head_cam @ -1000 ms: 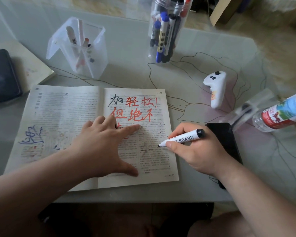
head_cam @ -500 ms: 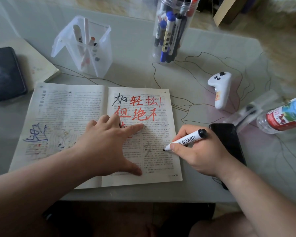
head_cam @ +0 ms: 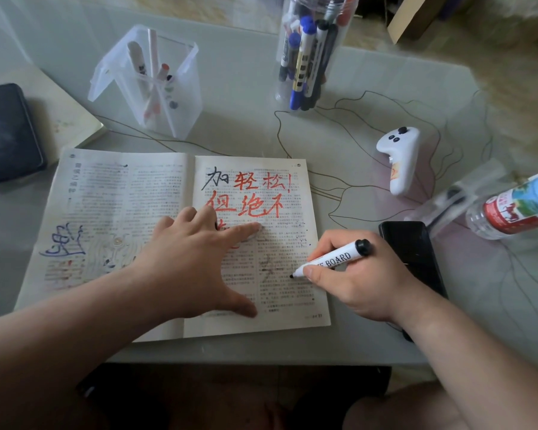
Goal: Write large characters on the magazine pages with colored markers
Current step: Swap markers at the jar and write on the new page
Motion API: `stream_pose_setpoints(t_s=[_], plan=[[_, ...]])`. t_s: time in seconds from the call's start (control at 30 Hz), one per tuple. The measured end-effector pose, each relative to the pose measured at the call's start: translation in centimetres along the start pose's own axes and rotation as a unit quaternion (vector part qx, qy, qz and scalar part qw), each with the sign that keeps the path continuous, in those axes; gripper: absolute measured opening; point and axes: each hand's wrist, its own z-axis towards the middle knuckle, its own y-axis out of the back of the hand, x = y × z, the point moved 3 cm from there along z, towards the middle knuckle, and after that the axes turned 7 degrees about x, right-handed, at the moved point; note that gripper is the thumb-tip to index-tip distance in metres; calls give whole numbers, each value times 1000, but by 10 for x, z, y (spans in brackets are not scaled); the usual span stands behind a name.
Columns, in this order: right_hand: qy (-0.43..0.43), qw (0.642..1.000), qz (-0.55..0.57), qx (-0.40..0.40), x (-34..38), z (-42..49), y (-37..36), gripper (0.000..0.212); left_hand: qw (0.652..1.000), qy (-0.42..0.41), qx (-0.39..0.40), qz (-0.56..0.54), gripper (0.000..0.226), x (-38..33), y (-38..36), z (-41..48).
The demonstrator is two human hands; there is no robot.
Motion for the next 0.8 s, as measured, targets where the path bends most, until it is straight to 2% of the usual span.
stream_pose_setpoints(t_s=[0.13, 0.3, 0.47, 0.7, 0.8], plan=[[-44, 999, 2, -24, -3, 3, 3, 28, 1000, -1, 3, -4, 126, 0, 0, 0], [-32, 994, 61, -82, -6, 2, 12, 21, 1000, -3, -1, -1, 126, 0, 0, 0], [-44, 998, 32, -36, -5, 2, 8, 24, 1000, 1, 0, -5, 127, 0, 0, 0], [-39, 994, 57, -88, -8, 4, 14, 25, 1000, -1, 0, -3, 126, -1, 2, -1], [-26, 995, 15, -95, -7, 3, 10, 29, 1000, -1, 0, -5, 125, 0, 1, -1]])
